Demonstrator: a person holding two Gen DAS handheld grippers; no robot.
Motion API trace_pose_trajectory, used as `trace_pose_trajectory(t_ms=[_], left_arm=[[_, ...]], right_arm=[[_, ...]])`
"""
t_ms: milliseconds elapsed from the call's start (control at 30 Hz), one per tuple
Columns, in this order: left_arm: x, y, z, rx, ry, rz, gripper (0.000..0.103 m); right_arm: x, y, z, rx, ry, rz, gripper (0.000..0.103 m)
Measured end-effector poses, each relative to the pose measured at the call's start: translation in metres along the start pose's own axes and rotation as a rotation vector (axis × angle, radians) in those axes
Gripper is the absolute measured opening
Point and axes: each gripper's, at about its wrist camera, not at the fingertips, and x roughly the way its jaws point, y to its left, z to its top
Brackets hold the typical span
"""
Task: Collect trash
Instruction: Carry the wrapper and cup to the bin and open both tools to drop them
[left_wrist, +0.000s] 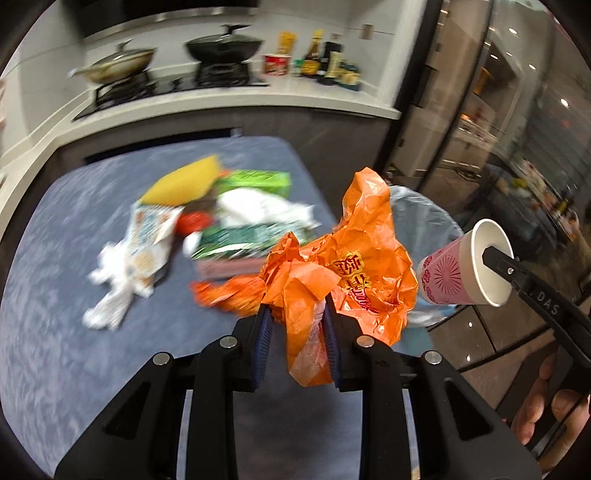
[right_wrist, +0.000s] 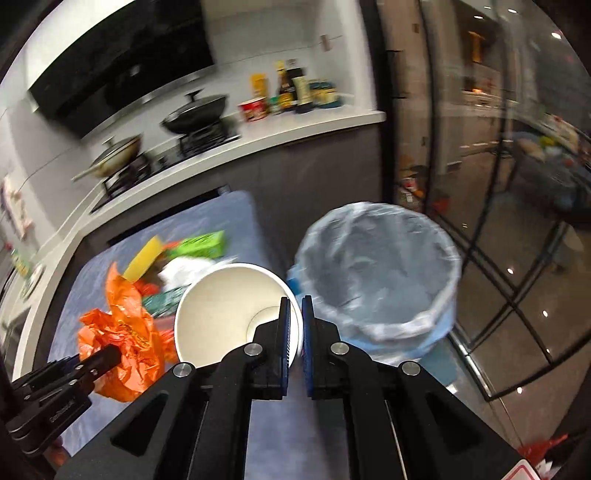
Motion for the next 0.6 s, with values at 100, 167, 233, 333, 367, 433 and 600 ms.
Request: trace_pose_trajectory(t_ms=[100,167,233,333,367,433,600], left_arm=[[0.019,-0.037,0.021,0.071,-0.016,-0.040,0.025],[0.038,-0.061,0.035,0.114,-0.012,-0.059,0.025],[0.054,-0.079,0.046,0.138,-0.010,-0.080,0.025],[0.085,-0.101,0.062,0.141,0.019,-0.118,0.025],[0.098,-0.108,0.067,0.143,0.035,-0.125,0.025],[0.117,-0.120,0.073,0.147,0.054,-0.123,0.025],[0.156,-0.146,0.078,0.168,0.100,-0.108,0.025]], right_arm=[[0.006,-0.032,0.012,0.033,-0.025,-0.074,0.006],[0.015,-0.054,0.020,0.052,-0.034,-0.118,0.006],[0.024,-0.070,0.027,0.073,-0.036,-0.141,0.006],[0.040,-0.091,0.035,0.103,-0.030,-0.167,0.006],[0.046,-0.097,0.037,0.109,-0.025,-0.173,0.006],[0.058,-0.102,0.039,0.110,-0.013,-0.184,0.006],[0.087,-0.112,0.042,0.119,0.019,-0.201,0.006]])
